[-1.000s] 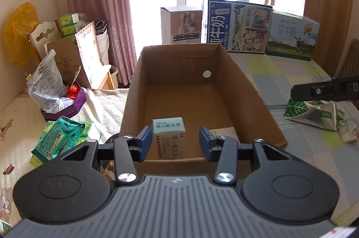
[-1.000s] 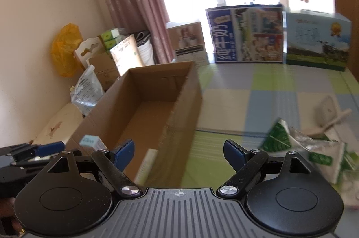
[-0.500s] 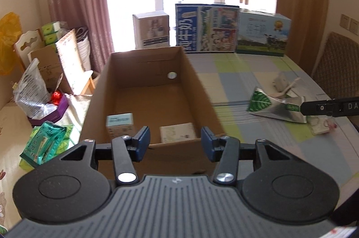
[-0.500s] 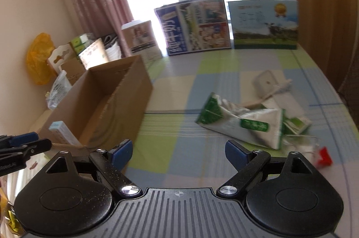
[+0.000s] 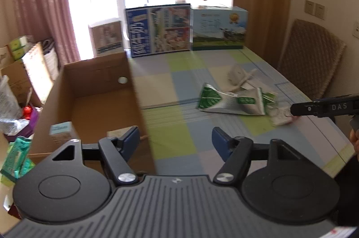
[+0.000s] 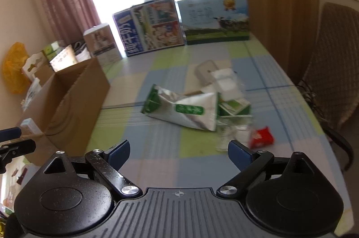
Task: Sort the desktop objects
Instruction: 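Move both tools back toward the clear package and red candy packet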
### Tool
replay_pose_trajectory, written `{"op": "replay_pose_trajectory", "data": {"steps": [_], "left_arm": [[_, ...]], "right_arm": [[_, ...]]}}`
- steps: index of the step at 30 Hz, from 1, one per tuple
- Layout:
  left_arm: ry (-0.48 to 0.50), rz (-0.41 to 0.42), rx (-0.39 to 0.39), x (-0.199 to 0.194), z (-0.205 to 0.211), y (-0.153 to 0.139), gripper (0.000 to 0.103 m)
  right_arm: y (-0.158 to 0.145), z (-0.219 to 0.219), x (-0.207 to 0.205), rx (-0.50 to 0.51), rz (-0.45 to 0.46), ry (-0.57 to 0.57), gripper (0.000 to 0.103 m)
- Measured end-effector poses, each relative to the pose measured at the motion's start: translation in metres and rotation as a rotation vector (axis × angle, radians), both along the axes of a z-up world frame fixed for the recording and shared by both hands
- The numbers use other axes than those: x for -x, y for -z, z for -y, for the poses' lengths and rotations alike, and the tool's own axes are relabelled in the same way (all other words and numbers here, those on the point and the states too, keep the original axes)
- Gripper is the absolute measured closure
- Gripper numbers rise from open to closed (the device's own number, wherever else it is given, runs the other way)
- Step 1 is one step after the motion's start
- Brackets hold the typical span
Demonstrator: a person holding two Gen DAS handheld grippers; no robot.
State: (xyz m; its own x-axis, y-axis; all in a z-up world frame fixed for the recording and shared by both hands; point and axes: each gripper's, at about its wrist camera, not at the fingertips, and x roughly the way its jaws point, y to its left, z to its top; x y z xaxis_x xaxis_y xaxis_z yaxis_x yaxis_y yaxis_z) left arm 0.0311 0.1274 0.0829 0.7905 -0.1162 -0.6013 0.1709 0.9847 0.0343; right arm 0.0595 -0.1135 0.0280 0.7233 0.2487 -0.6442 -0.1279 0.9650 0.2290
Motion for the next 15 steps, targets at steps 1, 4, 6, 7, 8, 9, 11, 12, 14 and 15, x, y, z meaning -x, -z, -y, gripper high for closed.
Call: {"op": "replay_pose_trajectory", "data": {"steps": [1,4,6,7,8,9,11,12,14,15], "left_arm": [[0.013,-0.004,0.001,0.0,0.005,0.001,0.032],[0.043,-0.015,-0.001,-0.002,0.018,0.006,0.026],[0.058,-0.025,-0.001,-0.003,0.024,0.009,0.023],[0.065,-0.031,-0.002,-0.005,0.028,0.011,0.02],[0.071,-0.037,-0.004,-0.005,0.031,0.013,0.018],[0.079,-0.043,-0.009,-0.006,0.034,0.015,0.014],[0.094,-0.055,-0.015,-0.007,0.04,0.019,0.012],[0.101,-0.063,-0.017,-0.008,0.043,0.021,0.011],[0.118,-0.077,-0.024,-0.01,0.049,0.025,0.01],[0.125,-0.083,-0.027,-0.011,0.052,0.027,0.009]], "right_arm": [[0.001,0.004,0.001,0.002,-0.003,0.008,0.01],[0.004,0.017,0.005,0.011,-0.008,0.028,0.008],[0.006,0.024,0.008,0.018,-0.01,0.043,0.006],[0.007,0.027,0.009,0.019,-0.012,0.048,0.006],[0.009,0.031,0.01,0.02,-0.013,0.053,0.005],[0.01,0.034,0.011,0.023,-0.015,0.057,0.005],[0.013,0.039,0.012,0.033,-0.016,0.061,0.004],[0.015,0.041,0.013,0.036,-0.019,0.063,0.004],[0.018,0.045,0.013,0.037,-0.025,0.068,0.003],[0.02,0.048,0.014,0.04,-0.027,0.072,0.003]]}}
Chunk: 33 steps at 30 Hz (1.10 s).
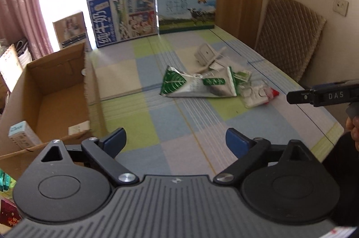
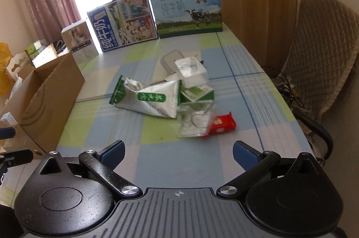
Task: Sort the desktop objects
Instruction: 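Move both tools back toward the clear package and red candy packet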
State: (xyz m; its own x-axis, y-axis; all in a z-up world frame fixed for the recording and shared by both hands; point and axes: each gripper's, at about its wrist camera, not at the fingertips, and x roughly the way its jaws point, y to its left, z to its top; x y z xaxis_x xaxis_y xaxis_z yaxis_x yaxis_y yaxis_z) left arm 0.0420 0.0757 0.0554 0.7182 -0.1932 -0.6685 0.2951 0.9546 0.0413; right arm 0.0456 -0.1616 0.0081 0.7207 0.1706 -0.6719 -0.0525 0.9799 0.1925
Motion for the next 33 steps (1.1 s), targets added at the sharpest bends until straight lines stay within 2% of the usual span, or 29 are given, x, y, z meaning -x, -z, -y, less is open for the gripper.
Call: {"op": "replay_pose_trajectory", "data": {"steps": [8,13,20,27,33], "left_arm": [[0.05,-0.053,0.007,-0.014,0.027,0.017,0.008],[0.073,-0.084,0.032,-0.027,0.046,0.024,0.007],[0.147,-0.119,0.035,-0.051,0.086,0.035,0.007],[0.257,-0.157,0.044,-0.081,0.127,0.049,0.007],[0.335,-0.173,0.046,-0.114,0.157,0.064,0.007]], "right_arm": [[0.014,0.023,-0.003,0.026,-0.021,0.024,0.002],[0.024,0.037,-0.012,0.069,-0.036,-0.022,0.002],[0.04,0.054,-0.032,0.165,-0.051,-0.222,0.002],[0.053,0.059,-0.055,0.267,-0.055,-0.538,0.003],[0.063,0.064,-0.081,0.318,-0.073,-0.73,0.003]]}}
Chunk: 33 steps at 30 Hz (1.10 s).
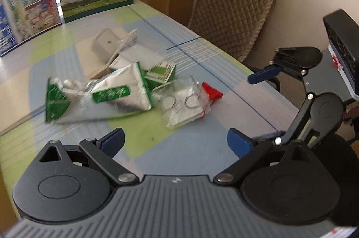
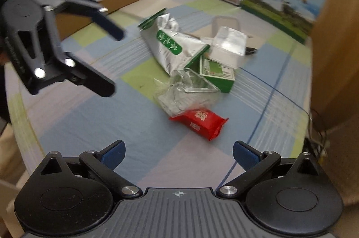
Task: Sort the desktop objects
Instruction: 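Move both tools back toward the clear package and red candy packet, then grasp the red candy packet with the right tool while the left tool grasps the clear package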
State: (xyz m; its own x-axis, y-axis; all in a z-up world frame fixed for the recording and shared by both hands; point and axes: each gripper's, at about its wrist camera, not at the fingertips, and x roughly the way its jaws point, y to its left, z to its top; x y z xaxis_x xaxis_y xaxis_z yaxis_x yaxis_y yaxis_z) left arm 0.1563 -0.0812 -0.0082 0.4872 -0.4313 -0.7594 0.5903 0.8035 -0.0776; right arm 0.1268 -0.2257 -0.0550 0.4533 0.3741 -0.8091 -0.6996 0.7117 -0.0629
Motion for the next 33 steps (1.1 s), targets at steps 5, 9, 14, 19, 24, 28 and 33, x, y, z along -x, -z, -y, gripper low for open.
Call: {"op": "replay_pose_trajectory", "data": {"steps": [5,9,14,19,24,28,33], "left_arm": [[0.16,0.053,-0.082,-0.026,0.02,0.01,0.007],[0.313,0.073,-0.131,-0.042,0.032,0.016,0.007],[0.48,0.09,-0.167,-0.056,0.047,0.024,0.007],[0.574,0.08,-0.172,-0.072,0.059,0.036,0.009],[0.65,0.043,-0.179,-0.081,0.067,0.045,0.012],[0.679,0.029,-0.22,-0.086,0.071,0.054,0.012],[0.684,-0.013,-0.216,-0.096,0.068,0.058,0.012]], "right_arm": [[0.005,0.002,-0.018,0.044,-0.022,-0.121,0.003],[0.011,0.0,-0.031,0.077,-0.033,-0.193,0.003],[0.019,-0.001,-0.047,0.097,-0.044,-0.232,0.003],[0.022,-0.004,-0.053,0.103,-0.054,-0.265,0.004],[0.026,-0.005,-0.057,0.101,-0.064,-0.279,0.007],[0.028,-0.006,-0.062,0.108,-0.065,-0.293,0.01],[0.033,-0.009,-0.071,0.128,-0.07,-0.313,0.014]]}}
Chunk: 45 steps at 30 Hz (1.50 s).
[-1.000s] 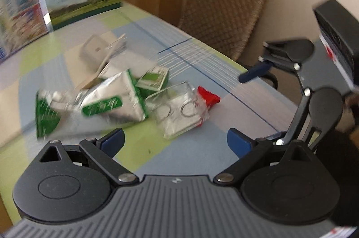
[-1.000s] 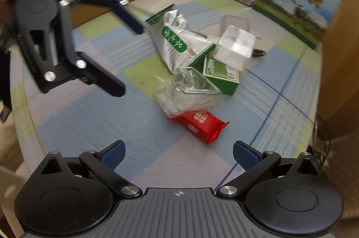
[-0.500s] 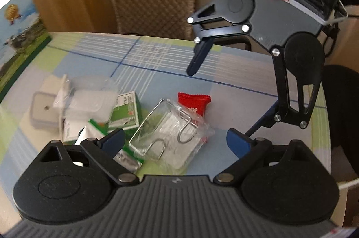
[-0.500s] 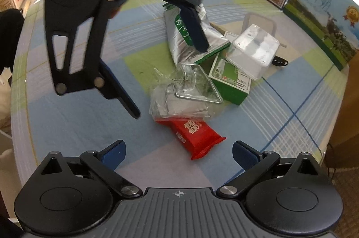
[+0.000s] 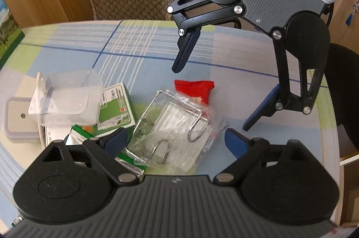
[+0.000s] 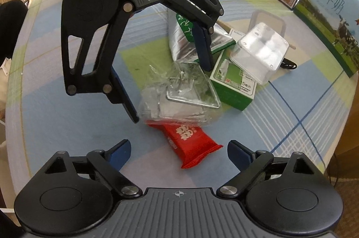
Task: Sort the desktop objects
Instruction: 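Grasp the red candy packet with the right tool while the left tool grasps the clear package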
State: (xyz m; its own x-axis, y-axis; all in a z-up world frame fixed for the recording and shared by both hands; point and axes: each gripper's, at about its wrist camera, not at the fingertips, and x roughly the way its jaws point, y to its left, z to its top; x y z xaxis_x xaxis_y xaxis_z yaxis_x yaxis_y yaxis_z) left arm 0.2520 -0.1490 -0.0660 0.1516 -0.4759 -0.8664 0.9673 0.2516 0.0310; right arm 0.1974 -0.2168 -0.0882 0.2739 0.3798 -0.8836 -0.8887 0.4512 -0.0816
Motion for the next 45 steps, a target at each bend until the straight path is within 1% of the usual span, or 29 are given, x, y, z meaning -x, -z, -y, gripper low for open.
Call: {"op": "replay_pose_trajectory", "data": {"steps": [3,5,6,7,9,11,13,16,19,22,25,29,30,32,33,34,35,36,39,43,45], "left_arm": [[0.01,-0.02,-0.022,-0.004,-0.001,0.003,0.014],[0.018,-0.017,-0.032,-0.002,0.0,0.005,0.016],[0.024,-0.015,-0.031,-0.002,0.0,0.005,0.019],[0.029,-0.012,-0.032,0.0,0.0,0.005,0.024],[0.033,-0.007,-0.033,0.002,-0.001,0.005,0.025],[0.039,-0.004,-0.035,0.003,-0.002,0.006,0.027],[0.04,0.0,-0.042,0.004,-0.002,0.007,0.027],[0.027,0.004,-0.048,0.013,-0.006,0.007,0.028],[-0.011,0.01,-0.05,0.026,-0.011,0.008,0.028],[-0.074,0.01,-0.051,0.041,-0.022,0.008,0.029],[-0.172,0.014,-0.072,0.058,-0.037,0.008,0.029],[-0.318,0.011,-0.088,0.084,-0.062,0.009,0.029],[-0.344,0.007,-0.088,0.091,-0.067,0.009,0.029],[-0.39,0.0,-0.08,0.101,-0.079,0.005,0.031],[-0.408,0.0,-0.076,0.107,-0.08,0.003,0.031],[-0.421,0.004,-0.072,0.112,-0.083,0.001,0.03],[-0.426,0.01,-0.071,0.116,-0.086,0.0,0.029],[-0.428,0.022,-0.071,0.125,-0.09,-0.006,0.027],[-0.448,0.048,-0.045,0.135,-0.097,-0.009,0.026],[-0.495,0.061,0.029,0.129,-0.098,-0.013,0.026],[-0.5,0.06,0.063,0.126,-0.098,-0.014,0.026]], "right_arm": [[0.002,-0.001,-0.007,0.0,-0.015,-0.012,0.02],[0.002,-0.003,-0.012,-0.005,-0.025,-0.019,0.026],[0.002,-0.004,-0.014,-0.006,-0.03,-0.021,0.027],[0.002,-0.005,-0.014,-0.005,-0.03,-0.023,0.03],[0.001,-0.006,-0.016,-0.001,-0.046,-0.021,0.035],[-0.001,-0.008,-0.017,0.001,-0.068,-0.011,0.045],[-0.002,-0.009,-0.014,0.001,-0.079,-0.007,0.052],[-0.003,-0.012,-0.005,0.007,-0.076,-0.001,0.056],[-0.003,-0.014,0.007,0.01,-0.079,0.011,0.059],[-0.003,-0.017,0.02,0.012,-0.087,0.072,0.059],[-0.004,-0.021,0.034,0.007,-0.104,0.15,0.059],[-0.003,-0.03,0.063,-0.011,-0.12,0.139,0.058],[-0.003,-0.032,0.069,-0.013,-0.116,0.134,0.057],[-0.003,-0.034,0.077,-0.02,-0.093,0.138,0.048],[-0.004,-0.034,0.08,-0.03,-0.089,0.144,0.045],[-0.004,-0.035,0.082,-0.042,-0.088,0.148,0.041],[-0.004,-0.034,0.082,-0.053,-0.084,0.152,0.039],[-0.003,-0.034,0.084,-0.057,-0.076,0.155,0.039],[-0.002,-0.035,0.087,-0.052,-0.056,0.164,0.038],[-0.002,-0.031,0.092,-0.086,-0.062,0.205,0.038],[-0.003,-0.029,0.094,-0.096,-0.063,0.215,0.038]]}}
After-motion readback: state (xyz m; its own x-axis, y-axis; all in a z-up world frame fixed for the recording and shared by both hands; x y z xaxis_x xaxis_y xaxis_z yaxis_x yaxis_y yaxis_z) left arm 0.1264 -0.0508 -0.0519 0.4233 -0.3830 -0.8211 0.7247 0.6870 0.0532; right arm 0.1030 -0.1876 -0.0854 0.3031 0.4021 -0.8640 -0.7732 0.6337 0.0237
